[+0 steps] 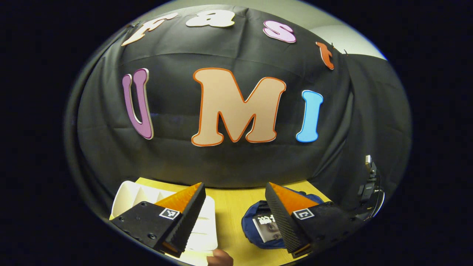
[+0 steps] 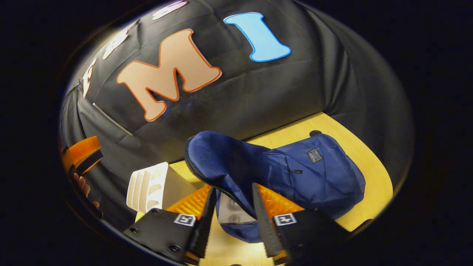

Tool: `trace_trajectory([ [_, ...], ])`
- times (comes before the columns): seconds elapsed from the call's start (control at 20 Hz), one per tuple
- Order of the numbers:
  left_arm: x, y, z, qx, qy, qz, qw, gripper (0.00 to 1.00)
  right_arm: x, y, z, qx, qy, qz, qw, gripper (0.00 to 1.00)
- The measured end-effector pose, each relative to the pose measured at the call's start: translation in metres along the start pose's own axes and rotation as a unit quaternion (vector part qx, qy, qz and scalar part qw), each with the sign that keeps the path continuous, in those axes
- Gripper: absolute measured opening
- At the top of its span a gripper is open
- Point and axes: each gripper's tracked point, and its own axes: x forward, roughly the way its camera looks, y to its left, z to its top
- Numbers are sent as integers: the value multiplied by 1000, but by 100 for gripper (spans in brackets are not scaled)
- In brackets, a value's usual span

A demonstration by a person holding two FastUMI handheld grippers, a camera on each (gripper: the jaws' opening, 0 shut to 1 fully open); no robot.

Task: Open the schoolbag, grab two books from the bookshelf and put them into the schoolbag.

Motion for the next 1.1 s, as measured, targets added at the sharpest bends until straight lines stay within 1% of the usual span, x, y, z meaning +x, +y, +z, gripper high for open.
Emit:
trace_trajectory([
  [0.15, -21, 10, -3, -6, 2, 8, 1000, 94, -16, 14, -1, -30, -12, 2, 999, 78],
  [0.25, -25, 12, -1, -4, -6, 12, 1000, 94, -30, 21, 3, -44, -26, 3, 999, 91],
  [0.3, -32, 12, -3, -2, -8, 10, 1000, 94, -38, 23, 6, -52, -34, 2, 998, 93],
  [0.35, -40, 12, 0, -2, -13, 10, 1000, 94, -48, 27, 12, -59, -46, 3, 997, 92],
  [0.4, -45, 12, 1, -2, -19, 10, 1000, 94, -58, 30, 18, -68, -57, 2, 996, 93],
  [0.5, -59, 17, 6, 0, -29, 20, 999, 94, -78, 36, 34, -90, -87, 1, 992, 94],
  [0.55, -66, 20, 7, 3, -33, 25, 999, 94, -89, 41, 43, -104, -100, 0, 990, 99],
  [0.65, -79, 26, 6, 12, -37, 35, 999, 94, -109, 53, 57, -131, -125, 1, 984, 94],
  [0.75, -91, 33, 1, 27, -35, 45, 998, 94, -131, 65, 72, -154, -150, 2, 976, 99],
  [0.8, -99, 40, 1, 37, -36, 55, 997, 94, -142, 73, 78, -163, -164, 6, 973, 99],
  [0.85, -106, 46, 2, 39, -39, 62, 997, 93, -151, 82, 83, -169, -174, 13, 970, 96],
  [0.9, -111, 48, 0, 39, -39, 64, 996, 94, -157, 89, 86, -173, -182, 18, 968, 93],
  [0.95, -116, 51, 0, 39, -41, 68, 996, 94, -163, 96, 94, -176, -192, 18, 965, 99],
  [1.05, -126, 59, 3, 36, -48, 79, 995, 94, -177, 104, 100, -182, -211, 20, 960, 96],
  [1.1, -130, 61, 3, 34, -52, 82, 995, 94, -180, 109, 102, -180, -218, 23, 959, 98],
])
